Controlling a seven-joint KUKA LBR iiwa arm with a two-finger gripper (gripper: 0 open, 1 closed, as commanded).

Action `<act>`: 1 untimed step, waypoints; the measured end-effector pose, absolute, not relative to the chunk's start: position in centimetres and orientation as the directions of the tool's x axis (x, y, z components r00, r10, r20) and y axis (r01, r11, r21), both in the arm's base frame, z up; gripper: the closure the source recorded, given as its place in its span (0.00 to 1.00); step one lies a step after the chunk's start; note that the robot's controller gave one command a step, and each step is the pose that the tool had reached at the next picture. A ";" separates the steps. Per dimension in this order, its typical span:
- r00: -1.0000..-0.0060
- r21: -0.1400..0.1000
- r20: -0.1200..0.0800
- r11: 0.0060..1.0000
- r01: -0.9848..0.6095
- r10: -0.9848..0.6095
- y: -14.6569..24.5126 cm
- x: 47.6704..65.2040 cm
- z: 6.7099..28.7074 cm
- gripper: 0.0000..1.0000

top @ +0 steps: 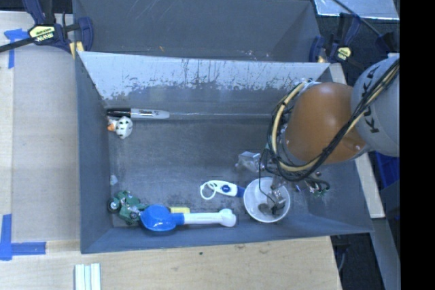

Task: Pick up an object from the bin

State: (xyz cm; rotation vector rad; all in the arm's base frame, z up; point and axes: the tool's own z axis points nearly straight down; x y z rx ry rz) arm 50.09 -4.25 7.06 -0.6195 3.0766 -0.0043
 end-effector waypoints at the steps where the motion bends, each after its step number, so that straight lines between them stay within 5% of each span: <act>1: -0.920 -0.001 -0.006 0.920 -0.393 -0.393 -3.8 50.2 7.2 1.00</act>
Offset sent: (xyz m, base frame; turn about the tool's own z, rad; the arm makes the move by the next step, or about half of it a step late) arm 0.0000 0.0000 0.0000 0.0000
